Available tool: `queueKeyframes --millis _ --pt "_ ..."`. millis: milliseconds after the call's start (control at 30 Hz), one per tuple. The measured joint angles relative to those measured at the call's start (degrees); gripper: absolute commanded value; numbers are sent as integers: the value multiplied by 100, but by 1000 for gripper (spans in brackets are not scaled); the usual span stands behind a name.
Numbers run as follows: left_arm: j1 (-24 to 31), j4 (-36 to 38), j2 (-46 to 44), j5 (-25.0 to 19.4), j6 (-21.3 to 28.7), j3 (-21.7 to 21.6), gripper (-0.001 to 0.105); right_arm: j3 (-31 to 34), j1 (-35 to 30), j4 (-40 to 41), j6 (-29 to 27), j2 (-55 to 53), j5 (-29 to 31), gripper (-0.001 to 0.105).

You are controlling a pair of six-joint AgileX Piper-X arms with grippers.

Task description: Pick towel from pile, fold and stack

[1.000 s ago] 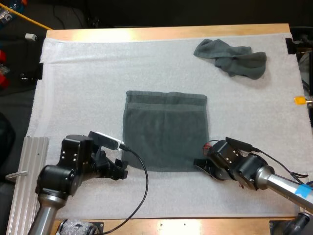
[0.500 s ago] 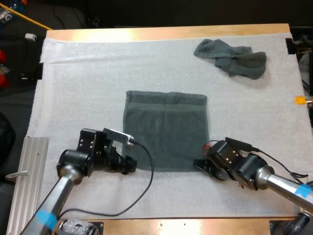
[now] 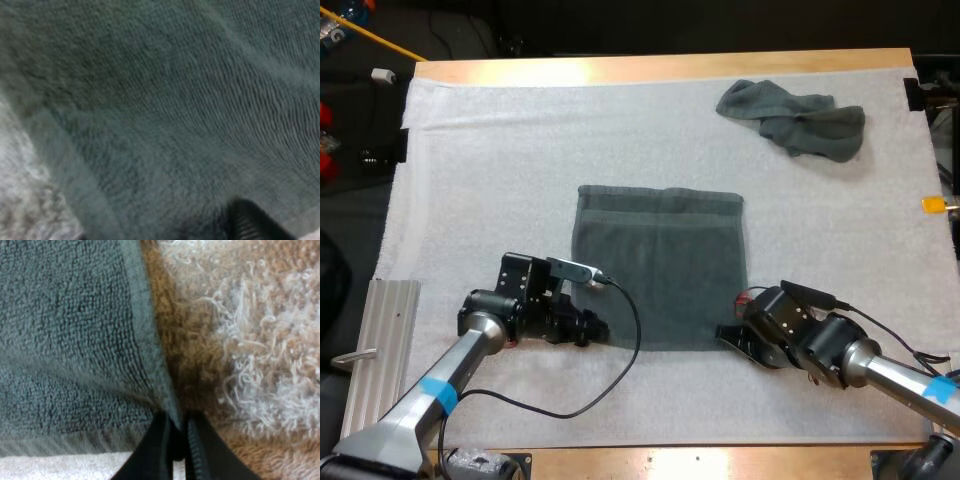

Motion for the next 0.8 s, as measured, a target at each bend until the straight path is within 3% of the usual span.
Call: queueKeyframes --millis 167,433,600,800 --pt "-5 174 6 65 -220 -42 0 0 0 0 0 0 0 0" --pt "-5 1347 -212 347 -52 -240 0 0 0 294 -250 -501 -182 0" --pt "-5 2110 -920 386 95 -240 0 0 139 678 -256 -1210 -242 0" --pt "-5 2900 -1845 490 293 -240 0 -22 749 990 -71 -1820 -404 0"
